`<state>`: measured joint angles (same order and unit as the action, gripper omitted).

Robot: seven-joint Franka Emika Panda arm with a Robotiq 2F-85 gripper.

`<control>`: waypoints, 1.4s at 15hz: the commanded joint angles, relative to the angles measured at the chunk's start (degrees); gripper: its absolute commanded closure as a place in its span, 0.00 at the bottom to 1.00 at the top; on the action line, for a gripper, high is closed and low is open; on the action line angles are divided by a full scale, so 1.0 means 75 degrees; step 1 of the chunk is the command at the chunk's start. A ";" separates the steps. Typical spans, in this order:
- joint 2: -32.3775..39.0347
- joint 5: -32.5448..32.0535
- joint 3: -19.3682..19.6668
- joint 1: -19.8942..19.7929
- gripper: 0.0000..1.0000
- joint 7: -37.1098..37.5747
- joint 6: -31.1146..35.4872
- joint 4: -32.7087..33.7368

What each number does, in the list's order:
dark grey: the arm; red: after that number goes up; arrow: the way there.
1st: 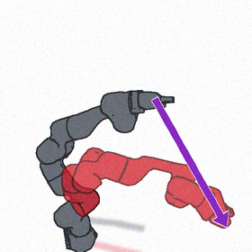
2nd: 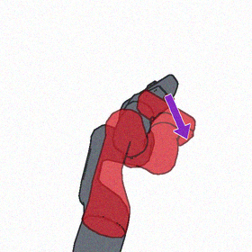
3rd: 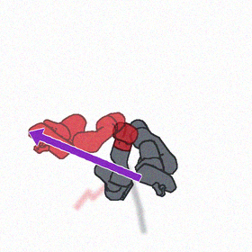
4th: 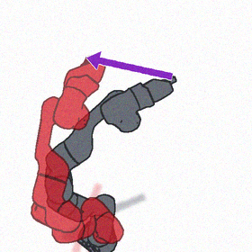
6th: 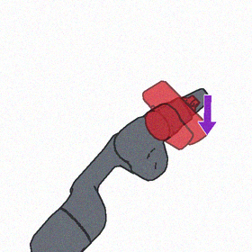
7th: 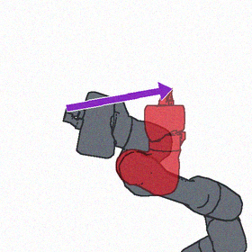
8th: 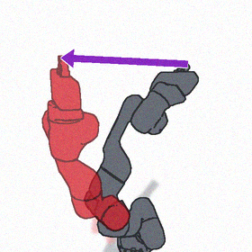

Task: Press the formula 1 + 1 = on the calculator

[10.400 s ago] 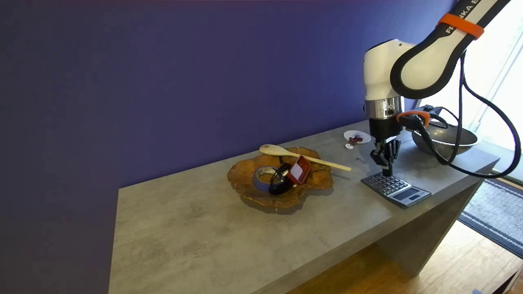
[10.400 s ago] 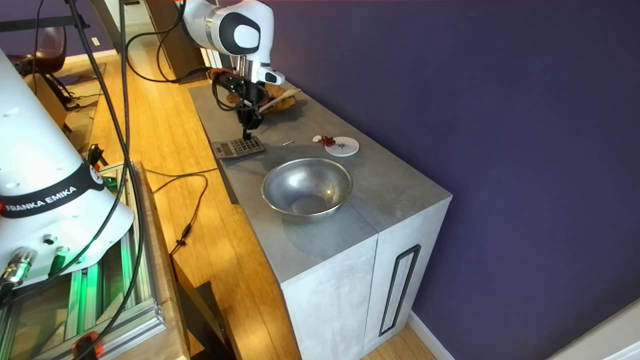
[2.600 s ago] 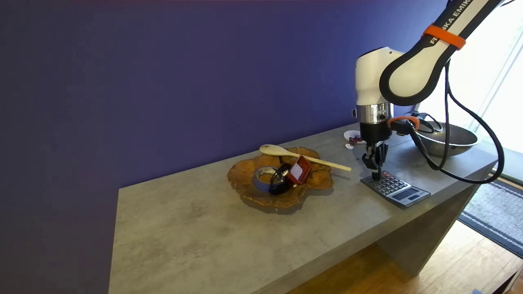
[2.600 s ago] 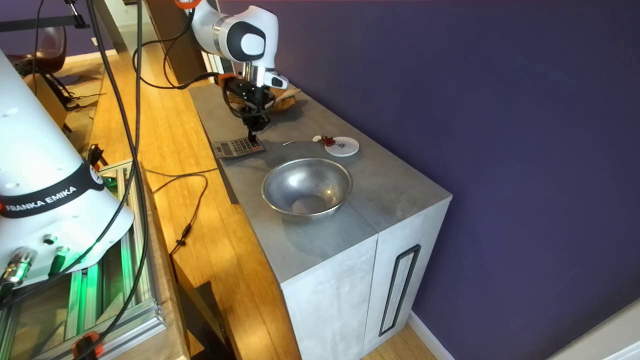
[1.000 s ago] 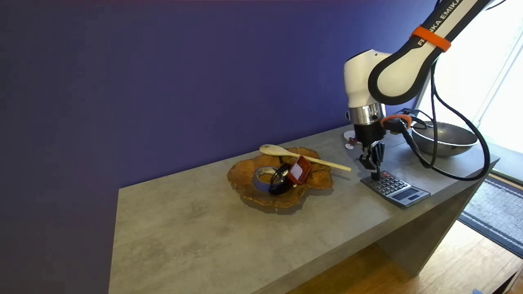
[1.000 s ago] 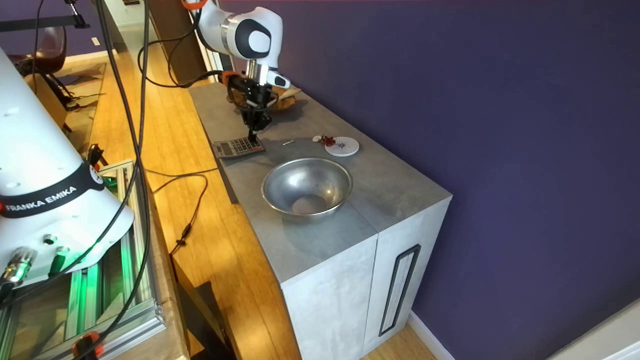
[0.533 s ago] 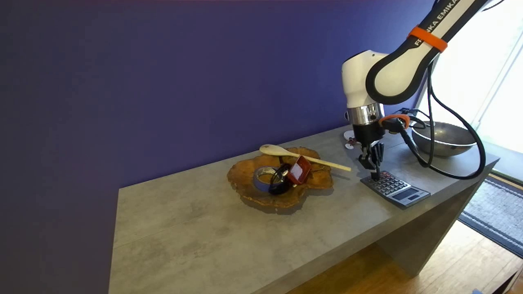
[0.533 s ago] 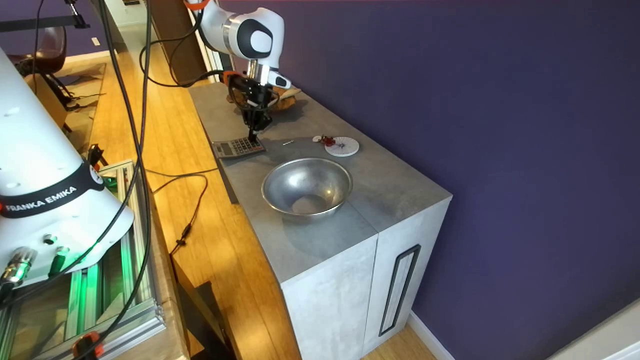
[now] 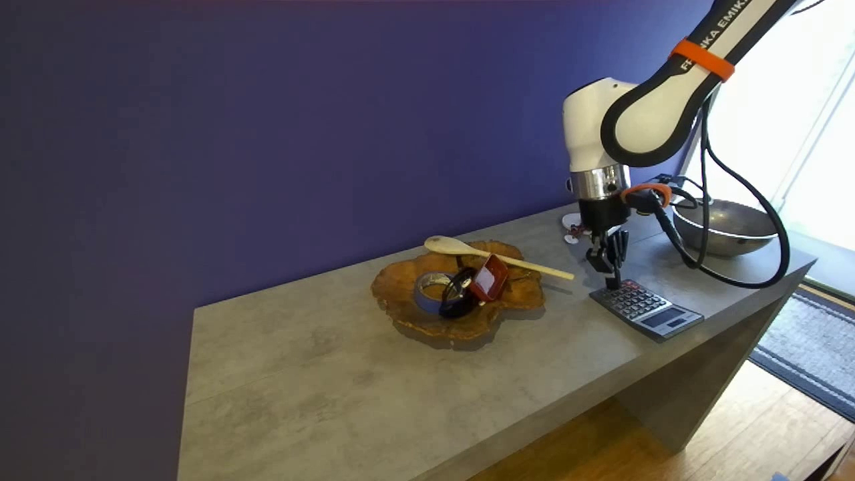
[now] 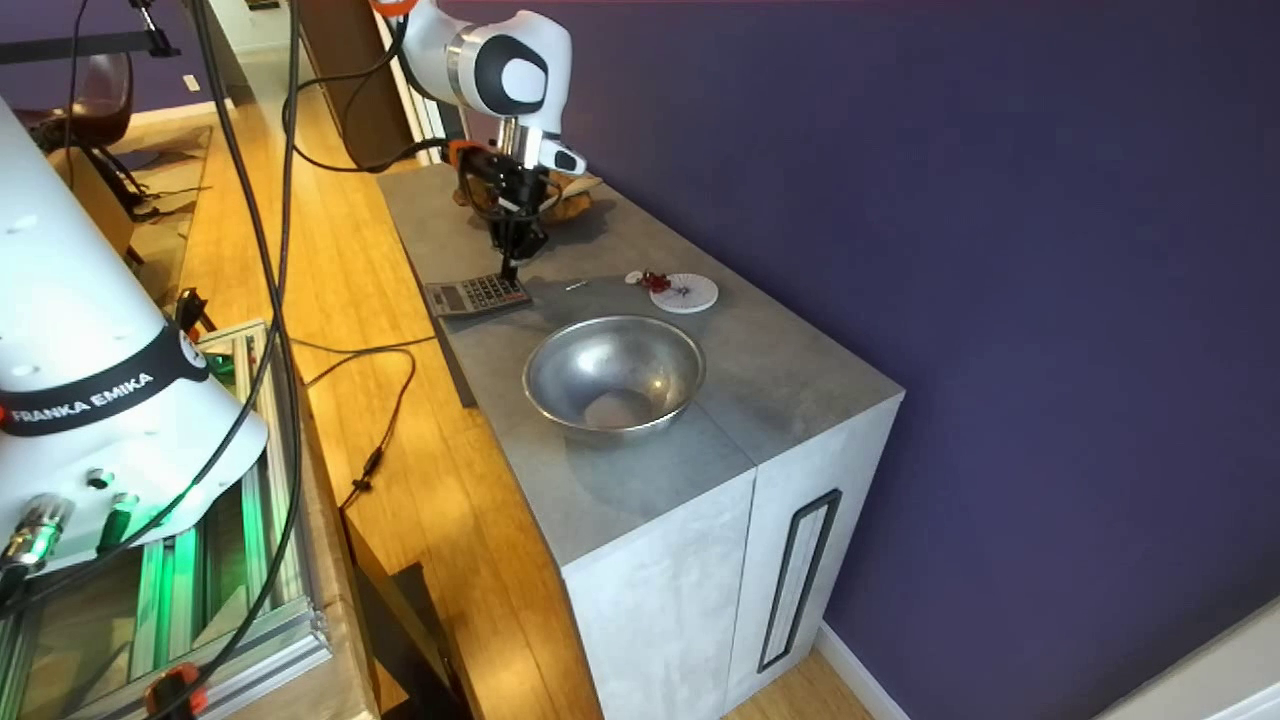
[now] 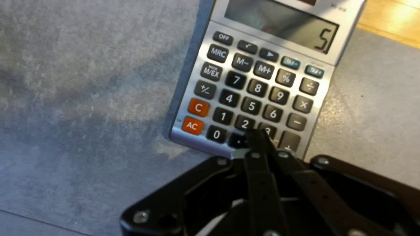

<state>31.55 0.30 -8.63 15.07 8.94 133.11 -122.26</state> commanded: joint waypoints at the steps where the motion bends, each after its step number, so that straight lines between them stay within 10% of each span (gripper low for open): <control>1: -0.0578 0.0218 -0.0050 -0.0171 1.00 -0.0015 0.0344 -0.0580; 2: -0.0661 0.0282 -0.0077 -0.0214 0.74 -0.0026 0.0389 -0.0650; 13: -0.2064 0.1297 -0.0385 -0.0358 0.05 -0.0071 0.0759 -0.1962; 21: -0.3337 0.1653 -0.0496 -0.0280 0.00 0.0118 0.1128 -0.3011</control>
<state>12.29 10.61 -11.26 13.09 8.91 139.61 -140.09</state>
